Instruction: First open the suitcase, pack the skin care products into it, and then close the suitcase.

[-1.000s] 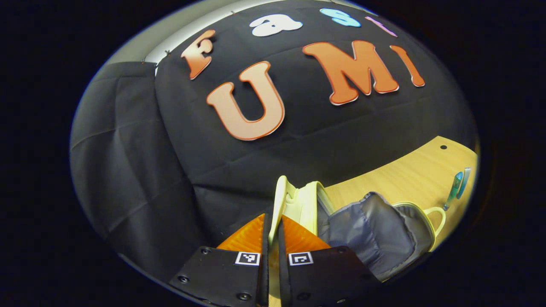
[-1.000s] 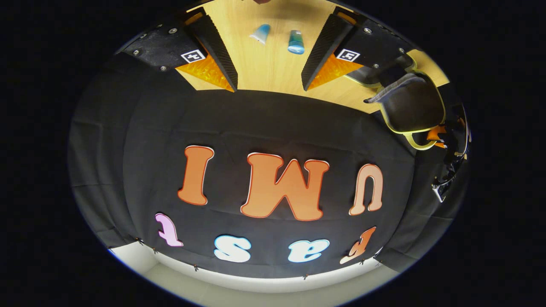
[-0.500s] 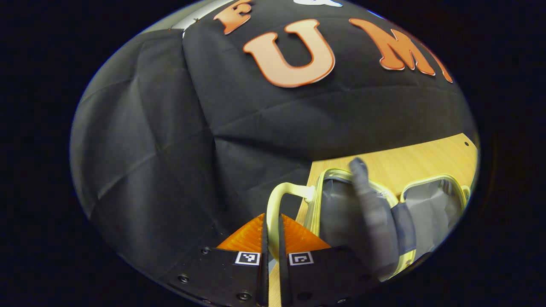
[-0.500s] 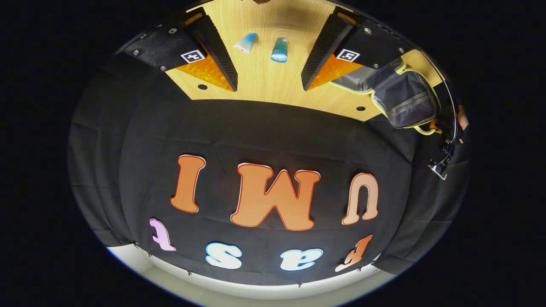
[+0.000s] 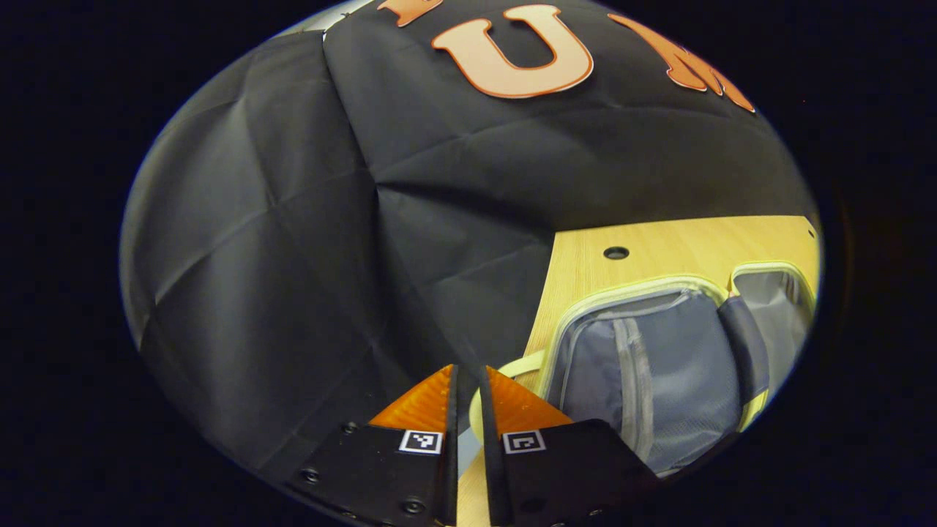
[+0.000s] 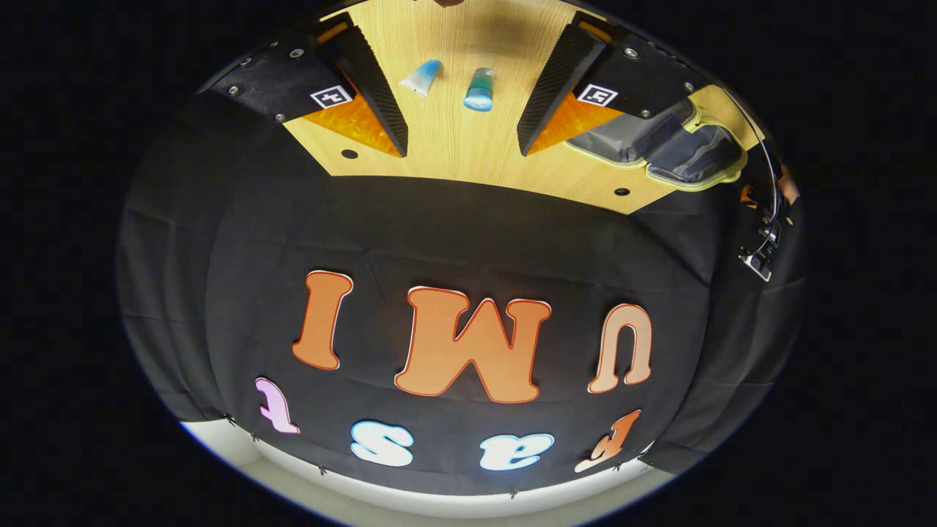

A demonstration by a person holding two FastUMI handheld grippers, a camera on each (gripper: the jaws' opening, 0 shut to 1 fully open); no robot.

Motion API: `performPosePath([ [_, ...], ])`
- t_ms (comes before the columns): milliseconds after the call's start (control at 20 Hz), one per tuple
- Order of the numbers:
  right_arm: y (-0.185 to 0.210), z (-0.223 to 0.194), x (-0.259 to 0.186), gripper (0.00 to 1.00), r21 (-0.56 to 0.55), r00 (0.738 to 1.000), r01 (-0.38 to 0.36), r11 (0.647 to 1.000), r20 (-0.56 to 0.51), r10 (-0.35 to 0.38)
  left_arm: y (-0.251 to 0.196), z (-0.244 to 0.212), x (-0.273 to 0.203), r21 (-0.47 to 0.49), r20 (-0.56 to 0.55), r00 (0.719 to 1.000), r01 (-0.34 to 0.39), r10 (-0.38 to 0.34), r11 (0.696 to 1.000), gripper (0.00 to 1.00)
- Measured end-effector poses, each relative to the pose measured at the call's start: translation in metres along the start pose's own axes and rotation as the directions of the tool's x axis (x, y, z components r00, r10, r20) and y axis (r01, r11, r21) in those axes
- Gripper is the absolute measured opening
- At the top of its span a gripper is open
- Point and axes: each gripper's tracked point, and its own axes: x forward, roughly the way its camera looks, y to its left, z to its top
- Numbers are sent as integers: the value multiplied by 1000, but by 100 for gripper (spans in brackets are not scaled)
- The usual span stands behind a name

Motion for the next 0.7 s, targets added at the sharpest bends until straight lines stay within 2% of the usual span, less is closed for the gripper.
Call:
performPosePath([
  [50,-1,0,1,96,0,1000,-1,1000,2,1,-6,-2,0,6,24,1000,2,-2,1000,17],
  [250,-8,-1,6,96,5,1000,-4,1000,14,4,-36,37,-44,19,142,989,44,-46,999,58],
  [350,-14,-3,8,96,3,1000,-12,1000,20,11,-55,55,-65,34,192,978,73,-78,997,68],
  [400,-17,-4,9,96,1,1000,-19,1000,24,19,-66,68,-74,44,223,970,84,-92,995,69],
  [450,-20,-4,9,96,-1,999,-29,1000,32,29,-77,75,-90,50,246,963,102,-112,993,77],
  [650,-38,-2,17,96,-16,996,-53,998,68,54,-125,117,-140,53,334,929,152,-161,987,87],
  [700,-41,-3,18,96,-13,995,-64,998,71,64,-139,126,-151,47,352,920,165,-171,985,92],
])
